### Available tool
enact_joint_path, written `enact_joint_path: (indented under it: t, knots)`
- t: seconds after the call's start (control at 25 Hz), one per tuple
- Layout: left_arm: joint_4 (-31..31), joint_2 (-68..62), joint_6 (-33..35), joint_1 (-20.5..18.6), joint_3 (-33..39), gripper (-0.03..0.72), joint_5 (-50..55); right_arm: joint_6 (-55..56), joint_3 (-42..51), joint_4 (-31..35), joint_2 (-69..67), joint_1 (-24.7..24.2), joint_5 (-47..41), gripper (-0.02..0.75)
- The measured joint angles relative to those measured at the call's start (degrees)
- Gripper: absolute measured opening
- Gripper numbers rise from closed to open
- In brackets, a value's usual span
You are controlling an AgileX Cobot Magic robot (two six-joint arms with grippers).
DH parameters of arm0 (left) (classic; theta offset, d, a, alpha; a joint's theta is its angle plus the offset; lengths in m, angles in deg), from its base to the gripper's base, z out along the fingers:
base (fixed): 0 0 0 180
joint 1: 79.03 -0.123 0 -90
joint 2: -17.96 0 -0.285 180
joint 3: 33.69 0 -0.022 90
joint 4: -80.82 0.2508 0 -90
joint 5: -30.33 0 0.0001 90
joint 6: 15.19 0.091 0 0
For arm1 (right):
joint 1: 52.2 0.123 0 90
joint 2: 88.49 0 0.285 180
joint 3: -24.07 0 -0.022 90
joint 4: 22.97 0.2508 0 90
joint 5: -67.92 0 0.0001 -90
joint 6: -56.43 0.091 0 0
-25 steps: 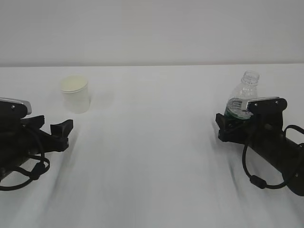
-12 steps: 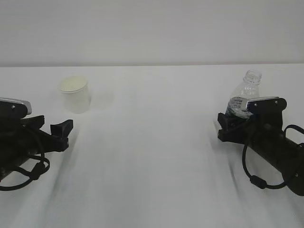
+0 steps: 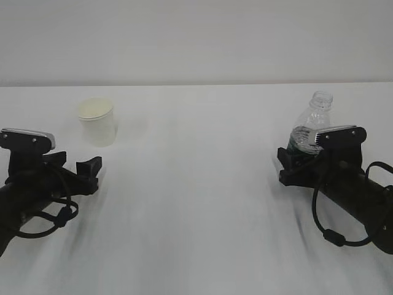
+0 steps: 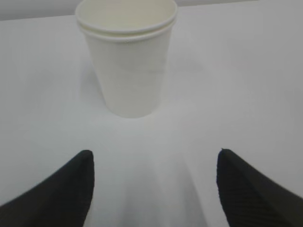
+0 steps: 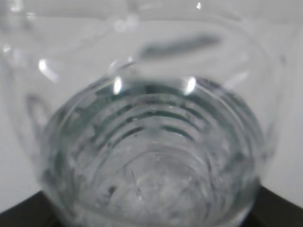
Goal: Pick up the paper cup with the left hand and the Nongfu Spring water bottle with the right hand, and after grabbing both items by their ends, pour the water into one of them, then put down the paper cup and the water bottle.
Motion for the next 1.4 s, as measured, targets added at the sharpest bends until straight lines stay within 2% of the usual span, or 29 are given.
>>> enact_joint_path:
  t: [0.28, 0.48, 1.4]
  knots:
    - [-0.3, -3.4, 0.8, 0.0, -4.5, 0.576, 0.0, 0.0, 0.0, -2.5, 0.0, 0.0, 0.0, 0.457]
    - [-0.4, -5.0, 0.8, 0.0, -6.0, 0.577, 0.0, 0.0, 0.0, -4.8, 2.7, 0.0, -3.6, 0.456]
    - [-1.1, -10.5, 0.8, -1.9, -16.1, 0.576, 0.0, 0.0, 0.2, -7.5, 7.3, 0.0, -7.2, 0.456]
